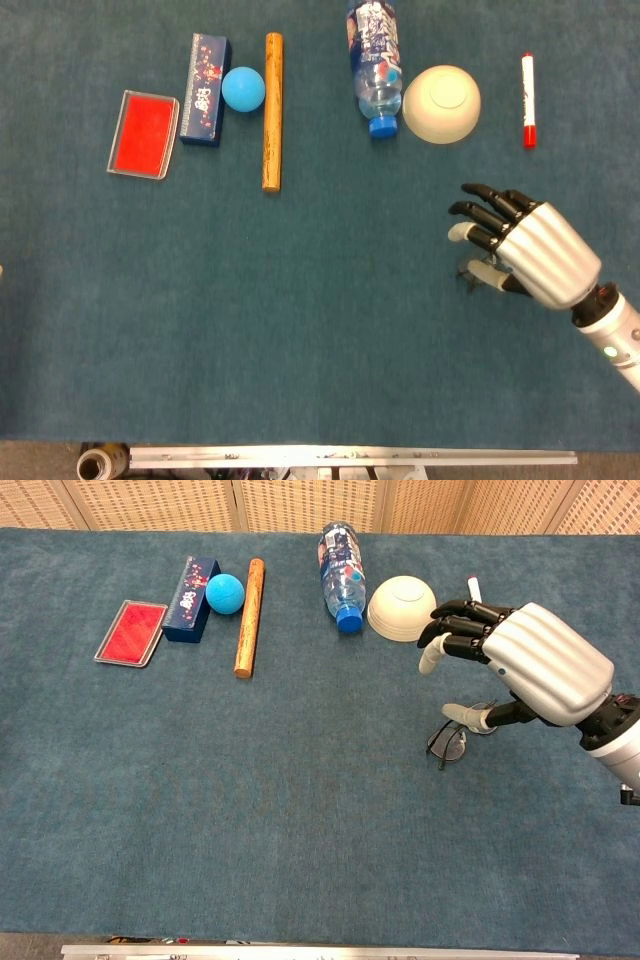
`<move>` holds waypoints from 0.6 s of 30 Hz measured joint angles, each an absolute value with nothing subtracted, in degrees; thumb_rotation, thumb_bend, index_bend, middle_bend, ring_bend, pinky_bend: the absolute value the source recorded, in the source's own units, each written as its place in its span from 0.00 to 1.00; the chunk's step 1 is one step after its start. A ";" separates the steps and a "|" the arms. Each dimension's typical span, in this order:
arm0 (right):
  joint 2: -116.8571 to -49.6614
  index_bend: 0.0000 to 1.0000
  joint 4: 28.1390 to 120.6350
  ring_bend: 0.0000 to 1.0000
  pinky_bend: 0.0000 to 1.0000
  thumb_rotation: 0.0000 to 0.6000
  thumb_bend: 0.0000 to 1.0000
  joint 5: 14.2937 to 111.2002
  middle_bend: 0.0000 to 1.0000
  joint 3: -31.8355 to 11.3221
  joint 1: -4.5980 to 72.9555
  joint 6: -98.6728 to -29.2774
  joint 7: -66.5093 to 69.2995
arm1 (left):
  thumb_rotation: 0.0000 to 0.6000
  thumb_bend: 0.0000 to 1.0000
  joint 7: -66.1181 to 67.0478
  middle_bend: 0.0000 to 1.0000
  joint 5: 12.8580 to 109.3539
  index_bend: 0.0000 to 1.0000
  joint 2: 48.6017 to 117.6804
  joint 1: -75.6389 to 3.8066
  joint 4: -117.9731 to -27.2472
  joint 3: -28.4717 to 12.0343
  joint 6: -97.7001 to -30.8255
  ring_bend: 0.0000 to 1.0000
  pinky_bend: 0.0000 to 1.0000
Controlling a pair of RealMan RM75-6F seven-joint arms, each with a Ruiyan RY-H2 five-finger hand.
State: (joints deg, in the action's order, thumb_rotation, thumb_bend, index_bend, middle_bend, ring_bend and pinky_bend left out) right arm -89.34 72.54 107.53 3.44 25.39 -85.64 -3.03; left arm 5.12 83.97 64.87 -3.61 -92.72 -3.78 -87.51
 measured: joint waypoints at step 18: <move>-87.91 0.44 69.67 0.20 0.45 1.00 0.16 105.96 0.37 3.00 24.29 -85.99 -2.42 | 1.00 0.11 6.32 0.41 83.50 0.43 65.33 -3.91 -92.58 -3.70 -86.75 0.36 0.55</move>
